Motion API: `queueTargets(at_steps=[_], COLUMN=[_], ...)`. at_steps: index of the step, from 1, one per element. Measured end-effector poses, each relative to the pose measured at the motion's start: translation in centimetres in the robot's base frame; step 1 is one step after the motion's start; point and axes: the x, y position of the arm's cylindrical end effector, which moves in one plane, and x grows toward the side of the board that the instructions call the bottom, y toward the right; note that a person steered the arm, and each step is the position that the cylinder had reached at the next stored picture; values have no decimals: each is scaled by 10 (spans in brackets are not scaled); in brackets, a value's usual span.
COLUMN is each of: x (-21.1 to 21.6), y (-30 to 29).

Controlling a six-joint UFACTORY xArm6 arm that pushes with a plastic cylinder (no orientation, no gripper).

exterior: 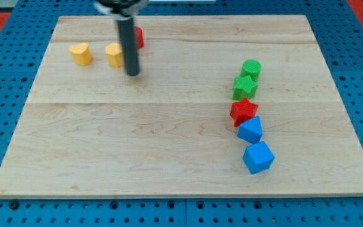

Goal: Move the yellow hexagon towards the green circle

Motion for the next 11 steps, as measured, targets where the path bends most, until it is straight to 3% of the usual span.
queueTargets(at_steps=[1, 2, 3, 5, 7, 10, 11], x=[-3, -41, -62, -77, -47, -72, -97], y=[-46, -37, -17, 89, 93, 174, 160])
